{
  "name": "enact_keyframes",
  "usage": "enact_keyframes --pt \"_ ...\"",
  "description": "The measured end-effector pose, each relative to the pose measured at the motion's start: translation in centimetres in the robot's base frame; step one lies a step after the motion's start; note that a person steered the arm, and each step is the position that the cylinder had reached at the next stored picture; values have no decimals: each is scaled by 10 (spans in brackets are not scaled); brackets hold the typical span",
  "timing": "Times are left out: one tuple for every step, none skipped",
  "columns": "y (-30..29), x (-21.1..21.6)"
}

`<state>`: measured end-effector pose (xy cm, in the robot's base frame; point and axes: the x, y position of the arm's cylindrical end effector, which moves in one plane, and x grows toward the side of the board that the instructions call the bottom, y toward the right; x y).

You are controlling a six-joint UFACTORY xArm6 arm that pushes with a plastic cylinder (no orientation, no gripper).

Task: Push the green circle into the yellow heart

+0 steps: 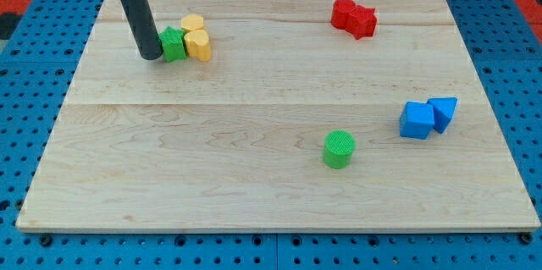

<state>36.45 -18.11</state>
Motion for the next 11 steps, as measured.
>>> enact_keyframes --pt "37 67" --pt "134 59" --pt "185 95" --pt "233 85" --pt "250 126" --pt "330 138" --pt "326 204" --pt "269 193" --pt "234 133" --pt "159 106" --pt "189 83"
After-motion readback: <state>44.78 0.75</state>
